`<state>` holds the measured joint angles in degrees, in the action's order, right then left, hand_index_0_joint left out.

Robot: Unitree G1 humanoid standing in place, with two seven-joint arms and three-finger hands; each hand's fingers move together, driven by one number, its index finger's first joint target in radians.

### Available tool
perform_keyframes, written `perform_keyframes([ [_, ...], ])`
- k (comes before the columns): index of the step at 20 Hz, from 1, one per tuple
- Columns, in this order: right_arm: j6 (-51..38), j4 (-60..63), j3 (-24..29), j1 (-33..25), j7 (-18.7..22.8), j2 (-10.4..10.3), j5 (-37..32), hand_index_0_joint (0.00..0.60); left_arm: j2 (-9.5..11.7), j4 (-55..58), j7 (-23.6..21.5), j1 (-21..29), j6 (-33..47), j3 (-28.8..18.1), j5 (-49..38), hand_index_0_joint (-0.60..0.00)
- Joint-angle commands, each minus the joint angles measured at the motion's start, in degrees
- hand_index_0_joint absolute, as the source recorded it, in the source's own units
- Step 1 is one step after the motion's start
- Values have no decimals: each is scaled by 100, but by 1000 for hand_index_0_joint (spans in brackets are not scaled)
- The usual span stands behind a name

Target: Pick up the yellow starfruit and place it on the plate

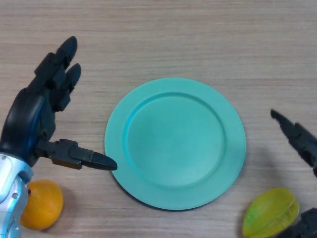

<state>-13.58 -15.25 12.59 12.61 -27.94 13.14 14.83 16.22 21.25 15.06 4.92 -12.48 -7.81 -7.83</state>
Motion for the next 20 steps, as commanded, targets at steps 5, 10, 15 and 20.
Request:
perform_keyframes([
  [5,-1688,685,310,118,328,216,522,0,186,226,-173,253,740,-262,-28,0],
  [10,-1549,955,223,183,340,240,404,150,174,178,-204,246,758,-256,-104,0],
  [15,-1394,980,310,271,472,248,726,600,186,308,-191,196,598,-283,-91,0],
  [20,-1448,892,235,185,554,243,683,600,174,355,-296,182,658,-327,-90,0],
])
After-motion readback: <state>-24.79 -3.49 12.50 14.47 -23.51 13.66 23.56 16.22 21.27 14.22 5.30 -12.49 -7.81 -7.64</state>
